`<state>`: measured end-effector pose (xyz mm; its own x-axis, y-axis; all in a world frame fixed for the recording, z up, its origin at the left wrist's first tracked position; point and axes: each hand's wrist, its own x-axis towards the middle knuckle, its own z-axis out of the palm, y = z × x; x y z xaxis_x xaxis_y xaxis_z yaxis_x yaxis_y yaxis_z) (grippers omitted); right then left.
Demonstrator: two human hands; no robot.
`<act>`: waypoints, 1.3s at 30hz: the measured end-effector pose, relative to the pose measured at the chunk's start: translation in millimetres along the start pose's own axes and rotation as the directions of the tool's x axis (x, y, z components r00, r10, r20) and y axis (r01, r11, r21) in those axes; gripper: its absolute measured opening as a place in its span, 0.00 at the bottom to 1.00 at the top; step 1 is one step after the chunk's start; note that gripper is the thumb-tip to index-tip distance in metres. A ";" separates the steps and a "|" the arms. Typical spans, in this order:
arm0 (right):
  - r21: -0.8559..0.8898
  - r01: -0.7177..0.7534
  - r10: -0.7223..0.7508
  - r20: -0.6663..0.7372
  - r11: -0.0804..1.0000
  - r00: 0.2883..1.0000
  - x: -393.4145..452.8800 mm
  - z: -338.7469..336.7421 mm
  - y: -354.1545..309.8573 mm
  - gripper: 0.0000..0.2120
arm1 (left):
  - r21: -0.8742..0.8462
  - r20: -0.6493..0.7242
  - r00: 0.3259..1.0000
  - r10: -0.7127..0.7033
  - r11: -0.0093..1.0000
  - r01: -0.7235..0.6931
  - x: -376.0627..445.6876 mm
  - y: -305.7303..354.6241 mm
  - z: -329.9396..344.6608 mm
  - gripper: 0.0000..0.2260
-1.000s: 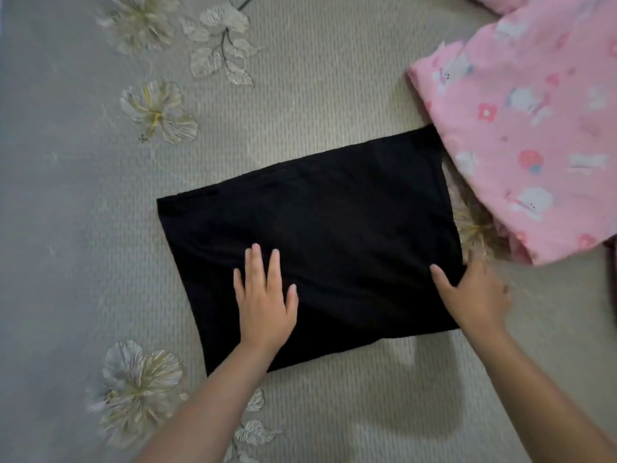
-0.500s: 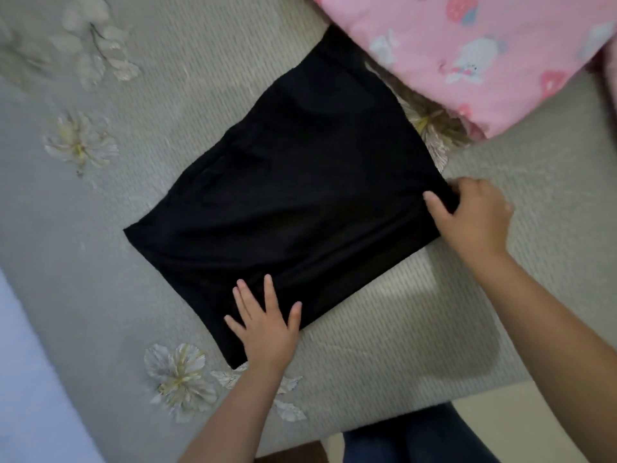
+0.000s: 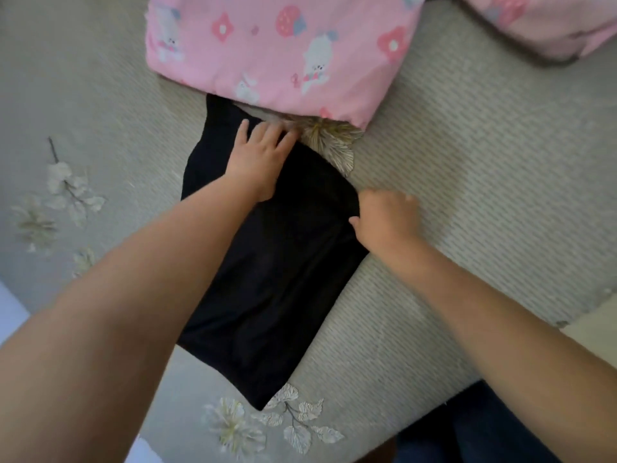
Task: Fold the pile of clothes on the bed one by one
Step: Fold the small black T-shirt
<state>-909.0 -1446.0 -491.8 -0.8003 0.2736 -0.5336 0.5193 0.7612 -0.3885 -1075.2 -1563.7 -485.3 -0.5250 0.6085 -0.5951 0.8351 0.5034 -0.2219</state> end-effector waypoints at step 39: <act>-0.414 0.249 -0.173 0.213 0.875 0.962 -214.8 244.9 -179.2 0.33 | -0.188 -0.165 0.961 -0.220 0.964 0.189 -312.4 -30.4 258.0 0.35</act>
<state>-756.7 -1785.2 -491.5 -0.7956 0.0061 -0.6058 0.1307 0.9781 -0.1618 -894.1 -1927.4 -491.9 -0.7158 0.5751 -0.3960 0.6748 0.7155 -0.1807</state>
